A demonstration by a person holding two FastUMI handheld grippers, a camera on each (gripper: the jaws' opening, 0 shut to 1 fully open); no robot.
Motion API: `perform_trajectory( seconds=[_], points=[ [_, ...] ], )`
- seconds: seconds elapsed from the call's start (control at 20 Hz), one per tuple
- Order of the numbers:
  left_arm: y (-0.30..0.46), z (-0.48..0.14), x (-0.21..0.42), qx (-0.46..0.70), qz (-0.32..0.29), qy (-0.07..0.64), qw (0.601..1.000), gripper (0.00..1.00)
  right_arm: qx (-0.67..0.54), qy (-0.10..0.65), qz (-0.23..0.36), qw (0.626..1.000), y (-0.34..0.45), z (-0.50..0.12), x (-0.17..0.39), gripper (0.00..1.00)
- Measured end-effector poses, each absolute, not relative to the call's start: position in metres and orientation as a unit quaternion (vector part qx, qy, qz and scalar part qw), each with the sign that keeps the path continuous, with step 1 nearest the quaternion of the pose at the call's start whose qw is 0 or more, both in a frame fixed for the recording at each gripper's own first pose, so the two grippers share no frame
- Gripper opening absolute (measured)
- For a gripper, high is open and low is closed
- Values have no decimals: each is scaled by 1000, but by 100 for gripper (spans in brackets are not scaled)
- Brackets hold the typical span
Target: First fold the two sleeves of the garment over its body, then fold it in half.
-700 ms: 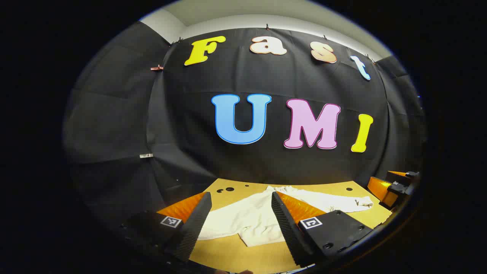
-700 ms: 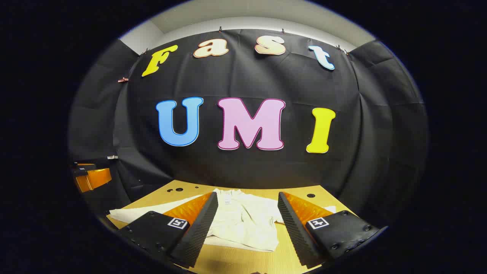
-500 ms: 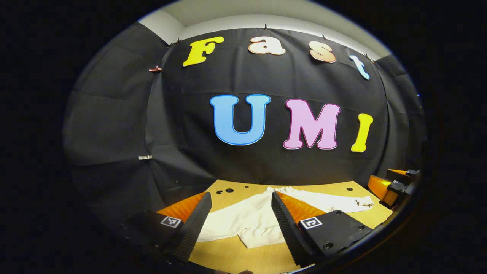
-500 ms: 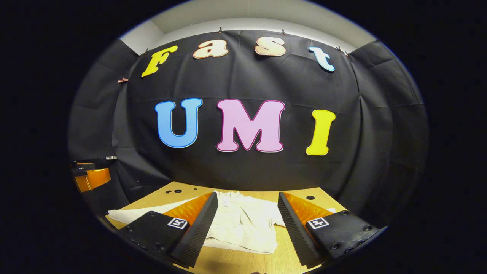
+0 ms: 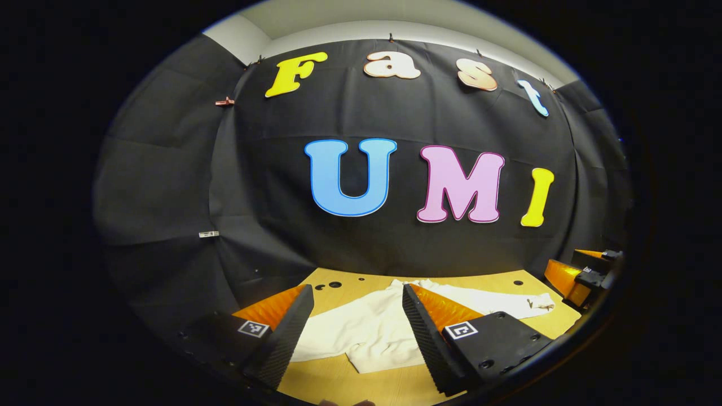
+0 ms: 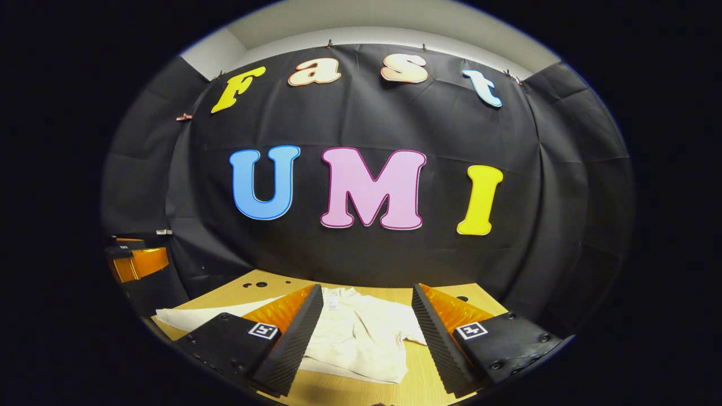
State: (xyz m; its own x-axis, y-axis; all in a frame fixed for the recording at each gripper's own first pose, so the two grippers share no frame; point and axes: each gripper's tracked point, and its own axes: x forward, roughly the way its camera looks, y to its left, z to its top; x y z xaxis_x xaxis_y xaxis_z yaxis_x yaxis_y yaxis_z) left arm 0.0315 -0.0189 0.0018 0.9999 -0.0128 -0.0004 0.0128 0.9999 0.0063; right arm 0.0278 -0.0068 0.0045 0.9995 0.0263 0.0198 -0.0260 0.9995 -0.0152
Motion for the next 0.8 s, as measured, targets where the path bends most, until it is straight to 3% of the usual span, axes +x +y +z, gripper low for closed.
perform_trajectory(
  seconds=[0.3,0.8],
  points=[
    [-25,-1,51,-5,-15,-2,1000,97,-3,-15,16,1000,-14,4,39,97],
    [-49,-14,78,14,-37,15,999,97,-15,14,-28,999,-66,-25,70,97]
  ],
)
